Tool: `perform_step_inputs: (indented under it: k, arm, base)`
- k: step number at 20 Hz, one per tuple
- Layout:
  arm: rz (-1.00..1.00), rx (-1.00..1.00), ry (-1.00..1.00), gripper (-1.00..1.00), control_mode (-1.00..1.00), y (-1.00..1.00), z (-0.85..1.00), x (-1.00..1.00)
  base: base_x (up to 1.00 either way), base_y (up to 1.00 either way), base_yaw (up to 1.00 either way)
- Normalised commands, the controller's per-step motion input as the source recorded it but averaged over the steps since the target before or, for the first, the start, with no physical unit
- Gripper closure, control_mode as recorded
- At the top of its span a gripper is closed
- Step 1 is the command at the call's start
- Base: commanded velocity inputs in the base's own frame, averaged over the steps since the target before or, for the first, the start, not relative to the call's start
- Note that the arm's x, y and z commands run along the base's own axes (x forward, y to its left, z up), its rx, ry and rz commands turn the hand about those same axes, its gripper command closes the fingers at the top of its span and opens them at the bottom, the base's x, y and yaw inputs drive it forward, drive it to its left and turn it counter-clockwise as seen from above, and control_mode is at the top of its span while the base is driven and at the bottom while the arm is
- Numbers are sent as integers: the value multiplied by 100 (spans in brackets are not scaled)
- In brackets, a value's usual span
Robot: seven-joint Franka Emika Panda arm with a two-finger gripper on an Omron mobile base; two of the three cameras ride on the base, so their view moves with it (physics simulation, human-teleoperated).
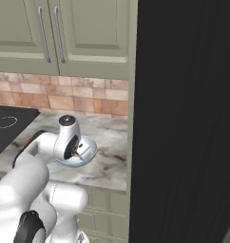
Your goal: Remove the apple from the bowl and place it on the small plate. Then place the bowl with only the shrimp in the microwave, close the door, and press the start button to microwave the shrimp.
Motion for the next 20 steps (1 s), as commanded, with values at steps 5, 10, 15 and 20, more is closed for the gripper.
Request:
perform_step_inputs:
  k: [5,10,15,20]
  arm:
    - [-8,17,9,-100,-100,-88,-3,4]
    - [0,10,5,-100,-100,-40,-16,14]
    - [0,2,8,-100,-100,-2,-17,26]
    - [0,0,1,-100,-100,28,-15,0]
  base:
    - [0,0,0]
    - [0,0,0]
    - [0,0,0]
    - [0,0,0]
